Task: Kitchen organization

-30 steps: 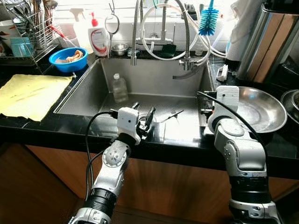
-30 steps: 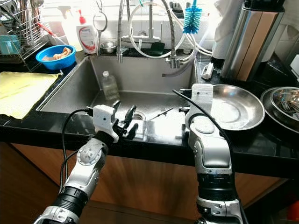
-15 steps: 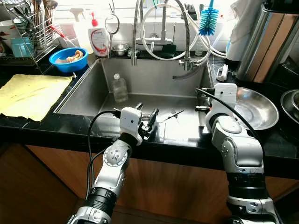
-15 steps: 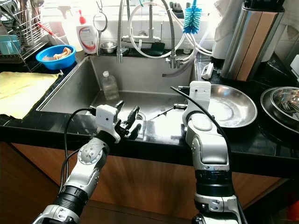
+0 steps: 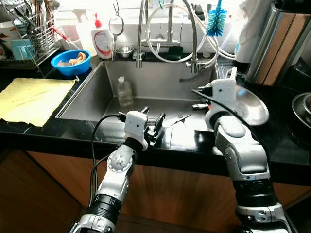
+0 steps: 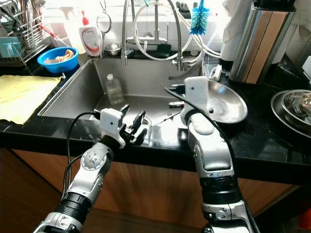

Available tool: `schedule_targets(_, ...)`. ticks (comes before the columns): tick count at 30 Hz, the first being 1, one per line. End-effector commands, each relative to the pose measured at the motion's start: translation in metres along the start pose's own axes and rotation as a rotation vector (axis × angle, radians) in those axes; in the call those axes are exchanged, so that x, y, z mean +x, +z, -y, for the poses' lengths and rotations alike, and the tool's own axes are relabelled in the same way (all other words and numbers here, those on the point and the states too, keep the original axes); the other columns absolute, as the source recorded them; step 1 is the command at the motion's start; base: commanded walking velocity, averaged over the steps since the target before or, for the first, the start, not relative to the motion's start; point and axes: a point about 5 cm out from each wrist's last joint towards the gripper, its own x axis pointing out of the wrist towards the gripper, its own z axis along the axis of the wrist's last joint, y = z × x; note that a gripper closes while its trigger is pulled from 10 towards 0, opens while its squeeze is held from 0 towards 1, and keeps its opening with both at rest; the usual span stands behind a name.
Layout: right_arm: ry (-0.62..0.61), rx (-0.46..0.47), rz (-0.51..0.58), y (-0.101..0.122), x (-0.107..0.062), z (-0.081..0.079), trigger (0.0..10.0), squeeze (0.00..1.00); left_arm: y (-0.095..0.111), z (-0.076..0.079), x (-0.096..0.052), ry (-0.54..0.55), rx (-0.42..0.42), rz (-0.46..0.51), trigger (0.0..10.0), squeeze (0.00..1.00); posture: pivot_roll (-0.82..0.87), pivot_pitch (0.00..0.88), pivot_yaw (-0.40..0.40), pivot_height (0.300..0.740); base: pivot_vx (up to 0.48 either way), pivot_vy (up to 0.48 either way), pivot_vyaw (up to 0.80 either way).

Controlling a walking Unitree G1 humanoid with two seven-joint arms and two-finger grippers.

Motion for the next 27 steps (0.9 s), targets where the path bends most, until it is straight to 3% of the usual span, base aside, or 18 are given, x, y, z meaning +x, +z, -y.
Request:
schedule_targets(1,0.083,-0.013,0.112,0.019,-0.001,-0.010,10.0,0.00,0.001,-0.005,0.001,0.031,-0.011,-0.001,10.0,0.00,-0.17,0.000,0.067,0.740,0.000,0.000,0.00)
schedule_targets(8,0.268,-0.098,0.169,0.020,-0.002,-0.023,10.0,0.00,0.000,-0.009,-0.002,0.074,-0.009,-0.001,10.0,0.00,-0.17,0.000,0.060,0.740,0.000,0.000,0.00)
schedule_targets(13,0.397,-0.085,0.178,0.013,-0.002,-0.029,10.0,0.00,0.002,-0.012,-0.002,0.095,-0.003,0.006,10.0,0.00,-0.17,0.000,0.057,0.740,0.000,0.000,0.00)
schedule_targets(20,0.498,0.025,0.172,-0.003,0.015,-0.027,10.0,0.00,0.012,-0.024,-0.002,0.192,0.027,0.064,10.0,0.00,-0.16,0.000,0.058,0.740,0.000,0.000,0.00)
schedule_targets(27,0.561,0.099,0.165,-0.012,0.026,-0.028,10.0,0.00,0.016,-0.032,-0.003,0.223,0.047,0.075,10.0,0.00,-0.14,0.000,0.047,0.740,0.000,0.000,0.00)
